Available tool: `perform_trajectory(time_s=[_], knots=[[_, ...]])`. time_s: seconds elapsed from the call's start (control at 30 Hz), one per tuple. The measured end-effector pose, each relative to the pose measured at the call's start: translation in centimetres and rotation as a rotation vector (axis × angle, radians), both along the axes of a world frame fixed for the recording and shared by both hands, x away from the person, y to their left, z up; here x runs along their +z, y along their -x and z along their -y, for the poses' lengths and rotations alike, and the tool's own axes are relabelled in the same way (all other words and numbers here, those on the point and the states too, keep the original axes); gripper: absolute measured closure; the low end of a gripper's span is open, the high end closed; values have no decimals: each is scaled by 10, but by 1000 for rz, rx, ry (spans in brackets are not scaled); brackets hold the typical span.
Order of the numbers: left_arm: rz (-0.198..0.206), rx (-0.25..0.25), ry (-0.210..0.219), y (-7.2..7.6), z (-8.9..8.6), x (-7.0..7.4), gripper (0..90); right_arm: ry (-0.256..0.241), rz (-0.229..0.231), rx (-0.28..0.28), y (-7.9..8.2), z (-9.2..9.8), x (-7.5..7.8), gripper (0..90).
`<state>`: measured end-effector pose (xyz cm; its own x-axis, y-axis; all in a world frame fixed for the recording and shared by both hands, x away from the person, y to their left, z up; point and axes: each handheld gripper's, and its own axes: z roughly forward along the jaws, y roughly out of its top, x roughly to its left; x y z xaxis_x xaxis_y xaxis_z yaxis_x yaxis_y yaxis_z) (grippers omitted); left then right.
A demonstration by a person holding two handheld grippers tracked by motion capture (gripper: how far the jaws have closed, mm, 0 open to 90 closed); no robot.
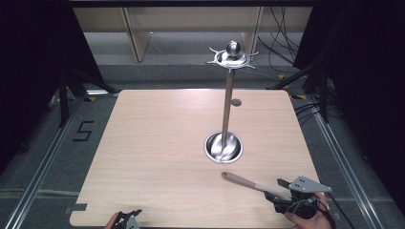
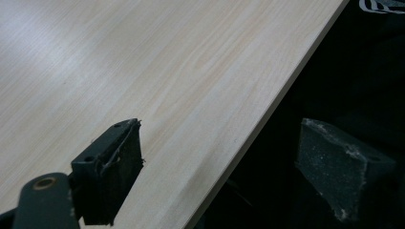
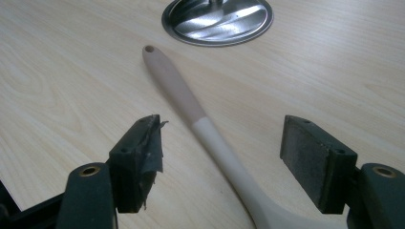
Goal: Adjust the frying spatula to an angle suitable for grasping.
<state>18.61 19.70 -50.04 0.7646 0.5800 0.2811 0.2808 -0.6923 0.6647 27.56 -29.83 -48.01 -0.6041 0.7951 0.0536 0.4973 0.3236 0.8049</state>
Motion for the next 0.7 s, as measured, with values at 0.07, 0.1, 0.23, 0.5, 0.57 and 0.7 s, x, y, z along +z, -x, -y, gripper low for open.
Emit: perform_trajectory(time_s=[0.07,0.1,0.23,0.5,0.57,0.7], knots=[[0,-1,-1,0,0,0,150,-12,-13,2,0,-1,0,317],[1,-1,-1,0,0,0,150,-11,-10,5,0,0,0,317],[-5,3,22,-1,2,-3,150,-10,-16,-1,0,-1,2,318],[-13,-9,10,-1,1,-1,150,8,-28,20,-3,-3,9,330],[-13,-10,9,-1,1,-1,150,32,-22,55,-7,-3,11,332],[-12,-6,9,-1,1,-1,150,62,-21,86,-12,-7,12,340]])
